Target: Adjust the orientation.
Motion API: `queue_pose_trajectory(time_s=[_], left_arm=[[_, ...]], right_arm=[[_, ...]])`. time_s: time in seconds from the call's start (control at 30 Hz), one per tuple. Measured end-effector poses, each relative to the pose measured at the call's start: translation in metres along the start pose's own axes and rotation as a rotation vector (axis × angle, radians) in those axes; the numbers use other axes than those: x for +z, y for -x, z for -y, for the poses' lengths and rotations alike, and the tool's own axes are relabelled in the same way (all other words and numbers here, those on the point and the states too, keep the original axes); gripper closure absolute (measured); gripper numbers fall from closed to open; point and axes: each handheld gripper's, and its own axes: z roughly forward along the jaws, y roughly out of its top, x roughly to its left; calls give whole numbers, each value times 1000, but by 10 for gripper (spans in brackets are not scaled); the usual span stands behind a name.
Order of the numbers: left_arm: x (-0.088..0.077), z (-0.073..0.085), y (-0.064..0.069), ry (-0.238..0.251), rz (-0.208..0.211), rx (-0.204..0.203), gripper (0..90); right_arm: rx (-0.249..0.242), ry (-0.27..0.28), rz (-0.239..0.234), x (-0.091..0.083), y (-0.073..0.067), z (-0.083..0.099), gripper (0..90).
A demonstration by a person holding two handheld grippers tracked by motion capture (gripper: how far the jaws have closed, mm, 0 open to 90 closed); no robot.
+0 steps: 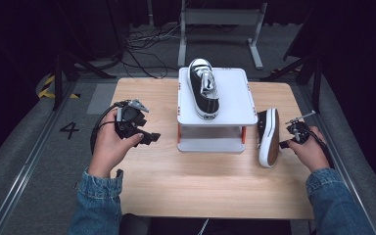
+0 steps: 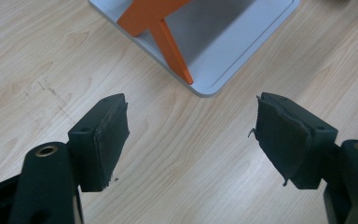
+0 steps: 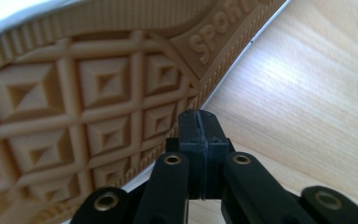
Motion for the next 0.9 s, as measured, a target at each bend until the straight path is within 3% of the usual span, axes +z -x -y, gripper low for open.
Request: queue_pose_trajectory(time_s=[0.17, 0.23, 0.4, 0.43, 0.53, 0.67, 0.73, 0.77, 0.83, 0.9], left_arm=[[0, 6, -4, -8, -3, -26, 257], [1, 8, -7, -15, -7, -42, 257], [4, 10, -8, -33, -17, -41, 257], [4, 10, -8, -33, -17, -41, 257], [5, 10, -7, -40, -14, -37, 256], [7, 9, -6, -46, -7, -31, 256], [8, 10, -7, -49, -9, -27, 255], [8, 11, -7, -51, -4, -31, 255], [9, 12, -8, -56, -4, -34, 255], [11, 13, -9, -64, -5, -35, 255]], right_arm=[[8, -5, -1, 0, 8, 6, 814], [16, 11, 11, -7, 10, 7, 808], [33, 133, 23, -44, 8, -1, 795], [33, 133, 23, -44, 8, -1, 795], [-28, 216, -10, -63, -13, -17, 801], [-115, 217, -10, -62, -38, -33, 801], [-132, 200, -22, -54, -44, -39, 811], [-131, 173, -34, -48, -45, -40, 818], [-101, 171, -65, -45, -44, -40, 822], [-91, 174, -53, -47, -42, -38, 826]])
